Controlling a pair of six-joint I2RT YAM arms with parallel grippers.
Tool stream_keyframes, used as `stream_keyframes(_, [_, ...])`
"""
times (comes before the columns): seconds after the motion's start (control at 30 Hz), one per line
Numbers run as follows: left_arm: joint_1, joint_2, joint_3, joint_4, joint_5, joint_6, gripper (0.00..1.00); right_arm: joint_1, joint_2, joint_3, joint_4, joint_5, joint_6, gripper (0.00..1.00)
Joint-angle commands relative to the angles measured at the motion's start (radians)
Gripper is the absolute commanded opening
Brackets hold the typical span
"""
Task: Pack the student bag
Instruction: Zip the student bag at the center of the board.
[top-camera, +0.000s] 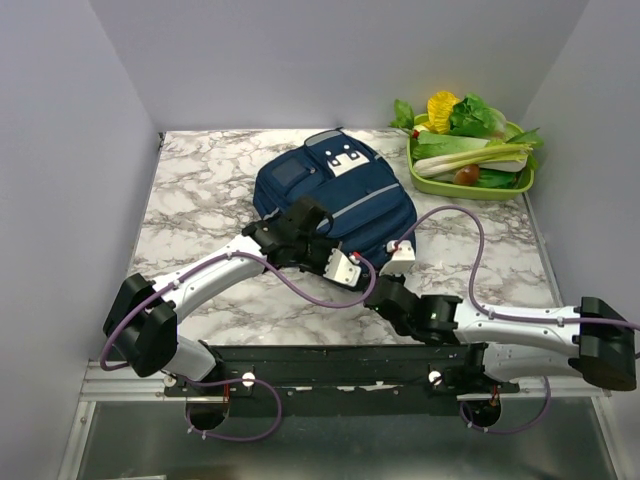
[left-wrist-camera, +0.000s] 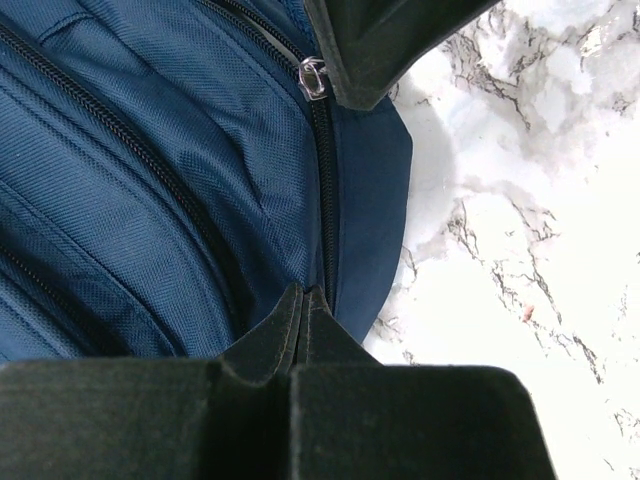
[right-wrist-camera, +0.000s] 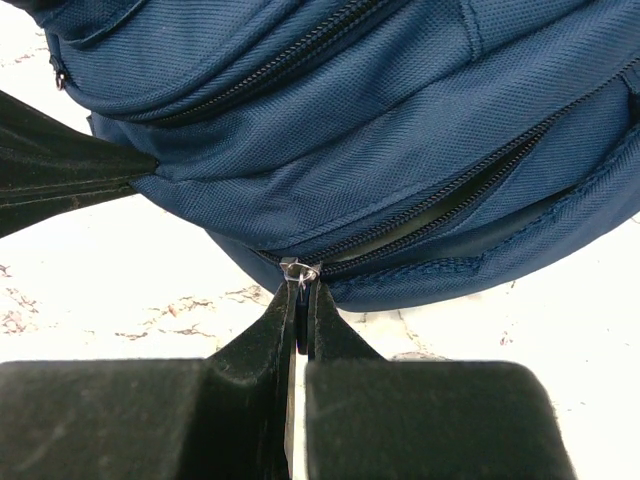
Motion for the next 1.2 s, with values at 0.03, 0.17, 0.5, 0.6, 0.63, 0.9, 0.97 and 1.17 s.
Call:
stream_keyframes(0.03, [0.002, -0.028, -0.017, -0.011, 0.013, 0.021, 0.0, 0.002, -0.067, -0.028, -0.083, 0.019, 0.053, 0.0])
stream_keyframes(0.17, [0.002, -0.036, -0.016, -0.026, 0.015, 0.025, 0.0, -0.001, -0.079, -0.011, -0.15, 0.042, 0.058, 0.01])
stream_keyframes(0.5, [0.0, -0.1, -0.06, -0.161, -0.011, 0.126, 0.0, -0.128, -0.165, -0.018, -0.25, -0.004, 0.055, 0.0])
stream_keyframes(0.6, [0.002, -0.137, -0.097, -0.209, -0.042, 0.17, 0.0, -0.165, -0.18, -0.015, -0.25, -0.024, 0.016, 0.01])
stream_keyframes(0.63, [0.002, -0.155, -0.106, -0.219, -0.048, 0.179, 0.0, -0.182, -0.177, -0.011, -0.25, -0.036, 0.009, 0.01])
stream_keyframes(0.9, [0.072, -0.235, -0.125, -0.385, -0.097, 0.232, 0.0, -0.258, -0.128, 0.008, -0.185, -0.091, -0.109, 0.01])
stream_keyframes(0.97, [0.143, -0.27, -0.123, -0.46, -0.092, 0.273, 0.0, -0.275, -0.122, 0.008, -0.152, -0.106, -0.134, 0.01])
stream_keyframes(1.17, [0.362, -0.36, -0.154, -0.615, -0.141, 0.373, 0.0, -0.3, -0.084, 0.012, -0.014, -0.209, -0.248, 0.01])
